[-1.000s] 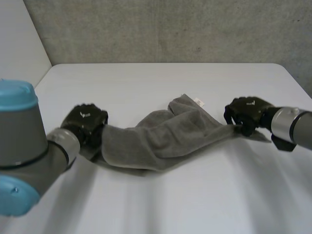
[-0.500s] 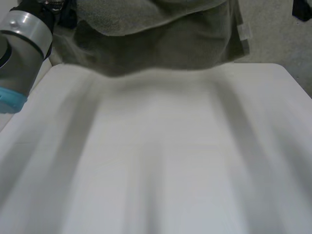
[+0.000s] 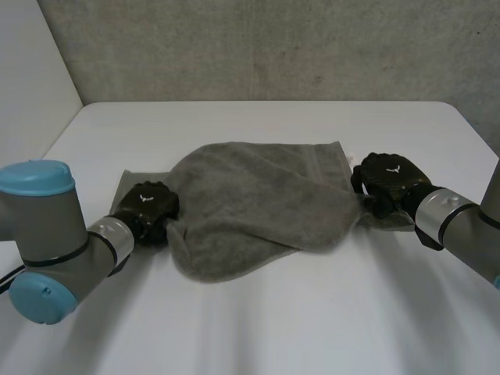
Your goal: Fold the towel.
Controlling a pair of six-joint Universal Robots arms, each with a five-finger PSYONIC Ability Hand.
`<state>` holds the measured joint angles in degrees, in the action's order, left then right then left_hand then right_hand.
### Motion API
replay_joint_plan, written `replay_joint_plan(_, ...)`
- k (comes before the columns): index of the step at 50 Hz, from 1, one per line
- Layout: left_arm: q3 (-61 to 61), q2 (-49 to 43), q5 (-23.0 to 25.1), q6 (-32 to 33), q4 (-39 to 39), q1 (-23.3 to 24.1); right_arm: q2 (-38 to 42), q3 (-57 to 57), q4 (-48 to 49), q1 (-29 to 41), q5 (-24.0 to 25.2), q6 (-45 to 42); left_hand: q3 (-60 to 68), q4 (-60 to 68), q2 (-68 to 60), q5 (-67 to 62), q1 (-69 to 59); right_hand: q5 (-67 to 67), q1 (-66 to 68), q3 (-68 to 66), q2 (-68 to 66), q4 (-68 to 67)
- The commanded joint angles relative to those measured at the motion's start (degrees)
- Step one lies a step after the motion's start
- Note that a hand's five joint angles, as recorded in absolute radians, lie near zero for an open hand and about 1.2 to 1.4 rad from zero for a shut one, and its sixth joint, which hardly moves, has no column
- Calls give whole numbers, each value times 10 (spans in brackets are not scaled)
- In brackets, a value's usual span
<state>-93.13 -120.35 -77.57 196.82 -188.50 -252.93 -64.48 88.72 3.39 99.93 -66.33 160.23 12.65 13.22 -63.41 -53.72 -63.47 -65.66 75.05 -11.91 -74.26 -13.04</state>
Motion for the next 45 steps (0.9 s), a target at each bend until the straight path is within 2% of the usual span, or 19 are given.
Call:
replay_joint_plan(1, 8, 15, 1, 15, 36, 2, -3, -19, -5, -9, -4, 9, -27, -32, 112, 116, 113, -43, 49, 19, -57, 30)
replay_joint_plan(2, 8, 15, 1, 16, 36, 2, -6, -23, -9, -9, -4, 10, -27, -32, 113, 116, 114, -43, 49, 19, -57, 30)
replay_joint_plan(4, 15, 39, 1, 21, 41, 3, -7, -27, -15, -9, -4, 10, -27, -32, 227, 230, 228, -43, 49, 19, -57, 30)
replay_joint_plan(9, 44, 43, 0, 25, 42, 2, -7, -34, -26, -3, -3, 11, -27, -32, 335, 338, 336, -43, 49, 19, -57, 30)
replay_joint_plan(13, 78, 28, 0, 26, 44, 2, 1, -32, -28, -1, -3, 8, -27, -32, 352, 355, 353, -43, 49, 19, -57, 30)
replay_joint_plan(19, 165, -44, -2, 30, 50, -11, 7, -31, -28, -2, -2, 6, -27, -32, 379, 382, 379, -43, 49, 19, -57, 30)
replay_joint_plan(21, 190, -58, -9, 30, 50, -15, 8, -30, -28, -2, -3, 6, -27, -32, 379, 382, 379, -43, 49, 19, -57, 30)
replay_joint_plan(23, 235, -81, -18, 26, 50, -39, 7, -29, -28, -1, -3, 5, -27, -32, 379, 382, 379, -43, 49, 19, -57, 30)
replay_joint_plan(28, 261, -100, -42, 22, 50, -53, 7, -27, -28, 0, -3, 4, -27, -32, 379, 382, 379, -43, 49, 19, -57, 30)
replay_joint_plan(37, 206, -83, -55, 20, 56, -46, 7, -18, -27, 0, -1, 4, -27, -32, 377, 380, 378, -43, 49, 19, -57, 30)
replay_joint_plan(42, 106, 3, -49, 20, 53, -37, 8, -17, -27, -1, -1, 4, -27, -32, 375, 379, 376, -43, 49, 19, -57, 30)
replay_joint_plan(45, 87, 20, -47, 19, 51, -32, 8, -17, -27, -1, -1, 4, -27, -32, 374, 377, 374, -43, 49, 19, -57, 30)
